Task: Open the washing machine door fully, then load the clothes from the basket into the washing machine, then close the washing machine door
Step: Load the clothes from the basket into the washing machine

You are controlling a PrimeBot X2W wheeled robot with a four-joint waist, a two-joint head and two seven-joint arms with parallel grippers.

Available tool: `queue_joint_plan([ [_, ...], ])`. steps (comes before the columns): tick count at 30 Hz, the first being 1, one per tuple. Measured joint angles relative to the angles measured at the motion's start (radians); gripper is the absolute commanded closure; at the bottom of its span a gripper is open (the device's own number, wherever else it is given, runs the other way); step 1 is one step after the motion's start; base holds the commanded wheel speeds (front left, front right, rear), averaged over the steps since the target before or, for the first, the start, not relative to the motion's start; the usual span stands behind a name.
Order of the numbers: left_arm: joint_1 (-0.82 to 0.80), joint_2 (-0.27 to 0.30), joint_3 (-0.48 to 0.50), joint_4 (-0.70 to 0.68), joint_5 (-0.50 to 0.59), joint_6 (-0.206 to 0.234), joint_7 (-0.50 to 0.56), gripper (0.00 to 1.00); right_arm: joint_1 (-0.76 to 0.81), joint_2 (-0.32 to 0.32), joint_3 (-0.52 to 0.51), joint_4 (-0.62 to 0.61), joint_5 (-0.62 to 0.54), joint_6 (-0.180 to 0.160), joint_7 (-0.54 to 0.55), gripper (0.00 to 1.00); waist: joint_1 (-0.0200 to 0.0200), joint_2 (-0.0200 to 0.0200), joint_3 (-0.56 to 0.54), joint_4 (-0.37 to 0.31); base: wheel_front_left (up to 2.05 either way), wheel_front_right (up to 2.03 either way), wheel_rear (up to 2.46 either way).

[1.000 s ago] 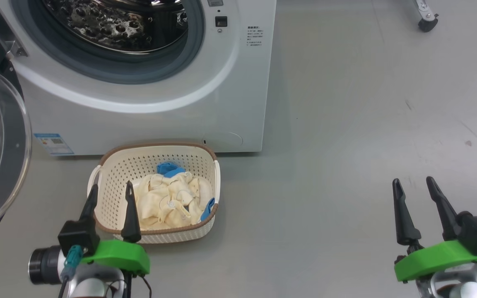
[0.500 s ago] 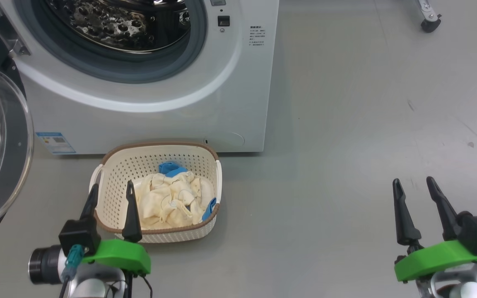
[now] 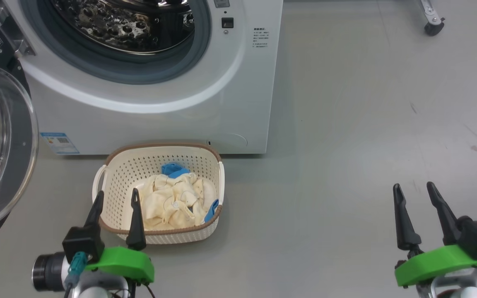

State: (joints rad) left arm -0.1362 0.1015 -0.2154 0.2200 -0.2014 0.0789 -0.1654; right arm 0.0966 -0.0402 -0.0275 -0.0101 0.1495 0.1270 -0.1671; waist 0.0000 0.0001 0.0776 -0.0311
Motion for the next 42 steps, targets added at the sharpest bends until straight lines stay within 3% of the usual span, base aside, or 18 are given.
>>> queue_joint_plan([
  [18, 0.018, 0.009, -0.012, -0.013, -0.007, 0.019, 0.017, 0.00, 0.002, 0.001, -0.001, -0.001, 0.000, 0.000, 0.000, 0.00, 0.0003, 0.0000, 0.003, 0.004, 1.52, -1.52, 0.00],
  [42, 0.017, 0.018, -0.029, -0.013, -0.009, 0.038, 0.018, 0.00, 0.000, 0.001, -0.002, 0.000, 0.000, 0.000, 0.000, 0.00, 0.0000, 0.0000, 0.018, 0.016, 0.06, -0.06, 0.00],
])
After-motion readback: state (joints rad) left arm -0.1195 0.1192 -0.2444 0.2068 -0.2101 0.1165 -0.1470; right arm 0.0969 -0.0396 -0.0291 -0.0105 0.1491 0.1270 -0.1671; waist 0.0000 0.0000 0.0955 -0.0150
